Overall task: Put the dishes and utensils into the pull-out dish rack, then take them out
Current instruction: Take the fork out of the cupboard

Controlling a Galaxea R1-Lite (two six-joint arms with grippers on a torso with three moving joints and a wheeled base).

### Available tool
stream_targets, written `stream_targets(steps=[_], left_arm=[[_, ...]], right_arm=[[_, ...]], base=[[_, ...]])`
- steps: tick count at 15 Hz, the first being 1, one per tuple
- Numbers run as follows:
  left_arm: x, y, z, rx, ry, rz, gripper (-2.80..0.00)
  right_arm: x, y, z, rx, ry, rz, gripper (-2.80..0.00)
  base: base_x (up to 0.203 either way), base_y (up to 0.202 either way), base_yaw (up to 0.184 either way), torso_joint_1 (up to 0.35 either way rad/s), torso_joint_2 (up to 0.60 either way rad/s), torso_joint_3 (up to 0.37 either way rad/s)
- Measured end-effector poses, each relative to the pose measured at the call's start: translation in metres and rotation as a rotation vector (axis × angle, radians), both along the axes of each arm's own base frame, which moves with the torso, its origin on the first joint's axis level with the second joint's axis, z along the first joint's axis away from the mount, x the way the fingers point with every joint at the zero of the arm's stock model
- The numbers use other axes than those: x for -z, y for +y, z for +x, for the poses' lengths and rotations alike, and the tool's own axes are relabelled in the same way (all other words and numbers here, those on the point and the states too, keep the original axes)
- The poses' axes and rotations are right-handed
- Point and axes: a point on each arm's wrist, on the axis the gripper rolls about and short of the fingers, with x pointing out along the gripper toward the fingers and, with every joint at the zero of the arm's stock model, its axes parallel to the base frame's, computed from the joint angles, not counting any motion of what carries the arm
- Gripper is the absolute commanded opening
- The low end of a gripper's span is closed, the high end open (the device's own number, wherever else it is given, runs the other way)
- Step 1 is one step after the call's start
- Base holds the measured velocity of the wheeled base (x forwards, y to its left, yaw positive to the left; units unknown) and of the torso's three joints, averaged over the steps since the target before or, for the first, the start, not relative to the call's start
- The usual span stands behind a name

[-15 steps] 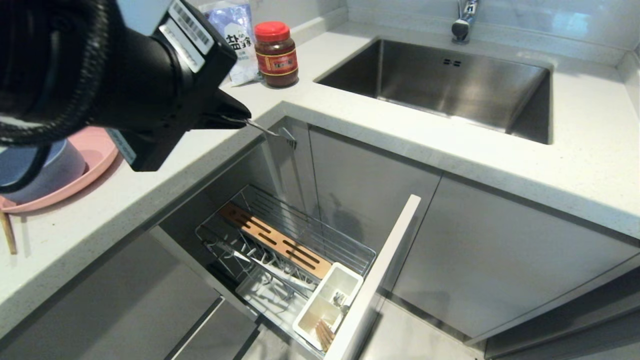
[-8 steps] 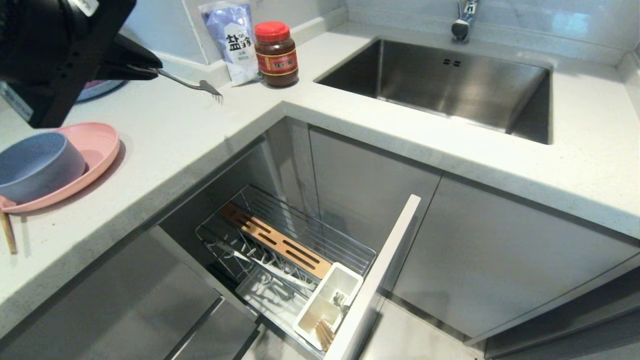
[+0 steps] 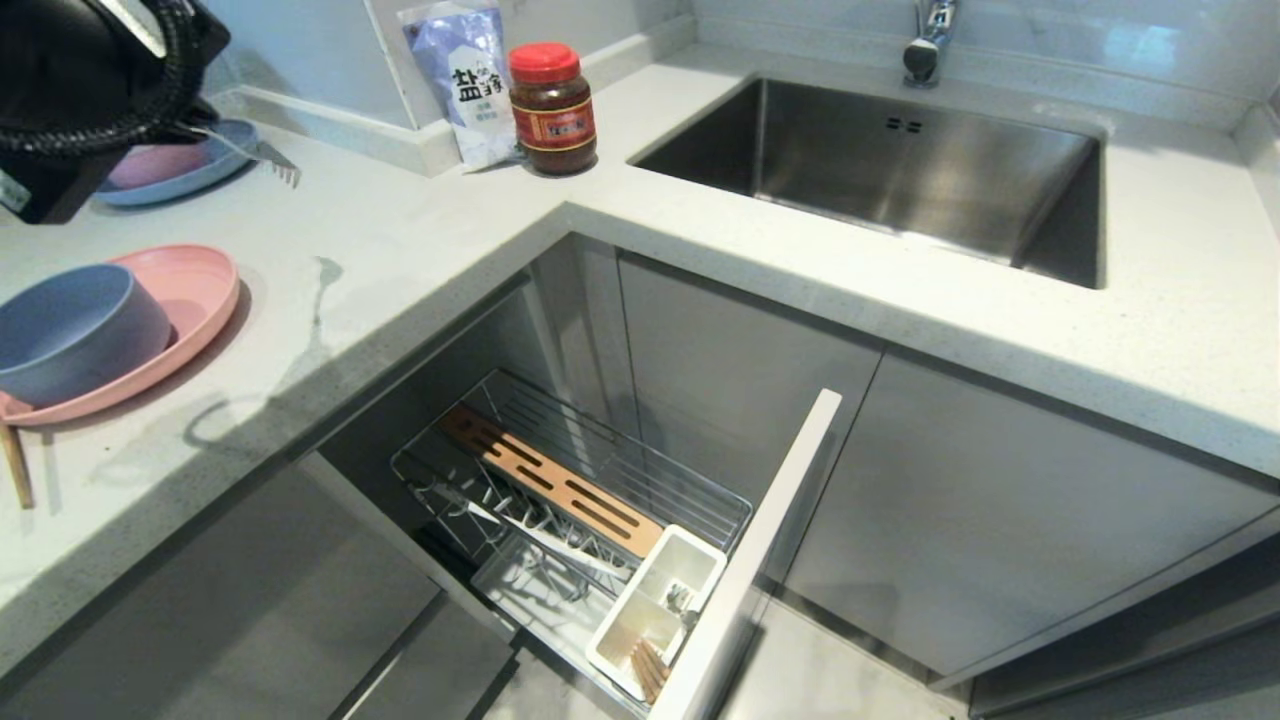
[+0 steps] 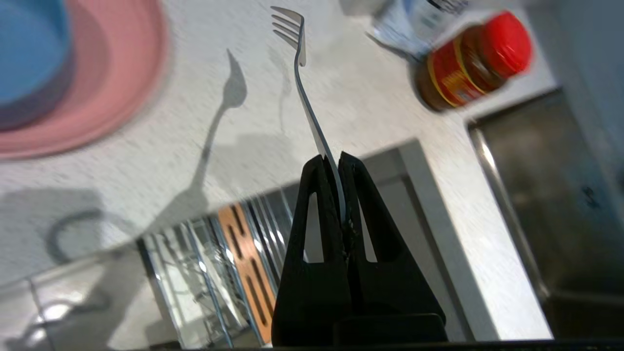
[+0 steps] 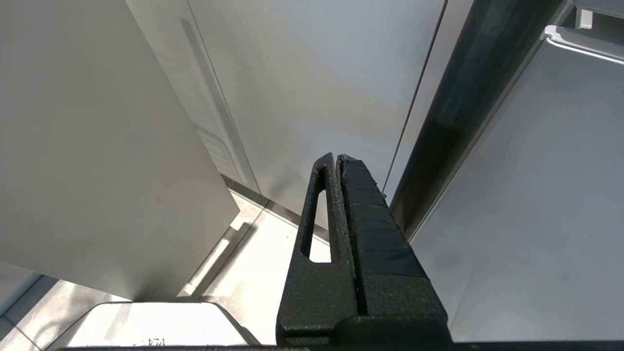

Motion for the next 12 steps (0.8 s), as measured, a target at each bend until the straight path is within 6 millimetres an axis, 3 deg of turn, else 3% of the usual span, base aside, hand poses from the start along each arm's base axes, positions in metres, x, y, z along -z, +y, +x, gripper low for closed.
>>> stream_targets(steps=[5, 12], left_arm=[[0.009, -0.001, 0.029, -0.176, 0.011, 0.073, -2.80], [0.037, -0.017, 0.066, -0.335, 0.072, 0.183, -2.80]], right_arm=[[0.000, 0.000, 0.000, -0.001, 0.000, 0.000, -2.80], [0.000, 0.000, 0.000, 0.000, 0.000, 0.000, -2.80]], base=[[0.000, 0.000, 0.000, 0.000, 0.00, 0.000], [0.000, 0.000, 0.000, 0.000, 0.00, 0.000]])
